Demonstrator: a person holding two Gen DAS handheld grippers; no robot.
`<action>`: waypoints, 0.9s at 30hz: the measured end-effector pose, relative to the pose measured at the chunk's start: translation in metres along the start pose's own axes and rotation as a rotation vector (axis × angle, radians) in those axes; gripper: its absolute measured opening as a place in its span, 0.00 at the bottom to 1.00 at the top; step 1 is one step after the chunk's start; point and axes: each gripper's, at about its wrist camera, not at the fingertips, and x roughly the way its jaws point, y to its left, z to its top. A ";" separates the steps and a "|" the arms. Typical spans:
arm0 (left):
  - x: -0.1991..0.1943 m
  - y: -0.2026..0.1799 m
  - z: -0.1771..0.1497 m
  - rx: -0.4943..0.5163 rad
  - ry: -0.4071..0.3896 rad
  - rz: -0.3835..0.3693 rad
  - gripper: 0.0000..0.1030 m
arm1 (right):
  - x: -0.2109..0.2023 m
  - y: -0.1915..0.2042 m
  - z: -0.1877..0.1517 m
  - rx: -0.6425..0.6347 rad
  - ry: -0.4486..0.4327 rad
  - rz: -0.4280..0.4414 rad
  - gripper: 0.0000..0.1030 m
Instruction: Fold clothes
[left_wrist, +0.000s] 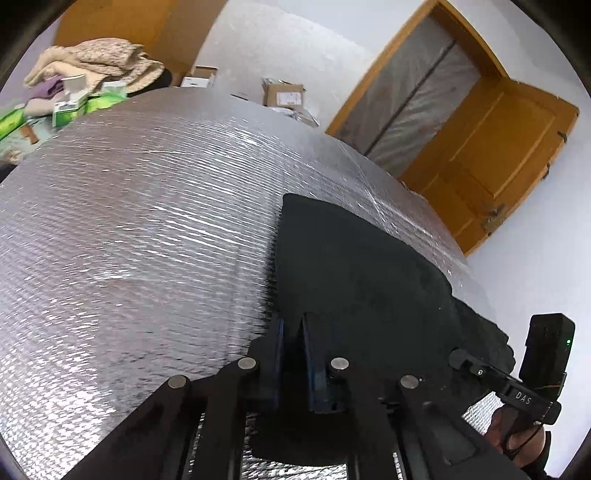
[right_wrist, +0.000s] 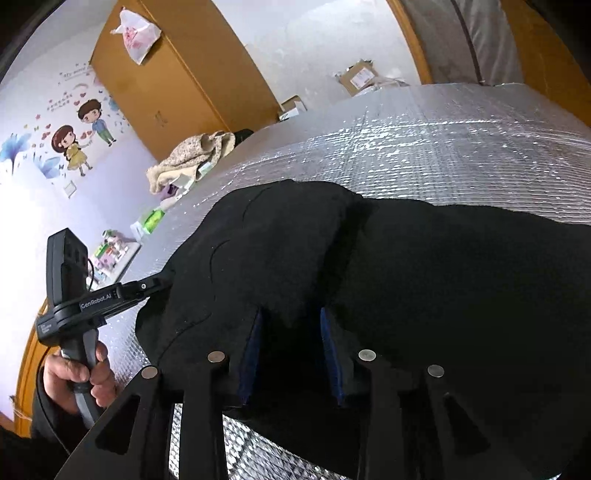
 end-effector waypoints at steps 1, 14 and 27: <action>-0.003 0.004 0.000 -0.007 -0.006 0.006 0.09 | 0.003 0.002 0.001 -0.003 0.008 0.006 0.32; -0.031 0.052 0.003 -0.097 -0.066 0.086 0.11 | 0.047 0.042 0.016 -0.102 0.057 0.087 0.32; -0.049 -0.002 0.013 0.039 -0.145 0.043 0.11 | -0.028 -0.046 0.019 0.124 -0.080 -0.055 0.33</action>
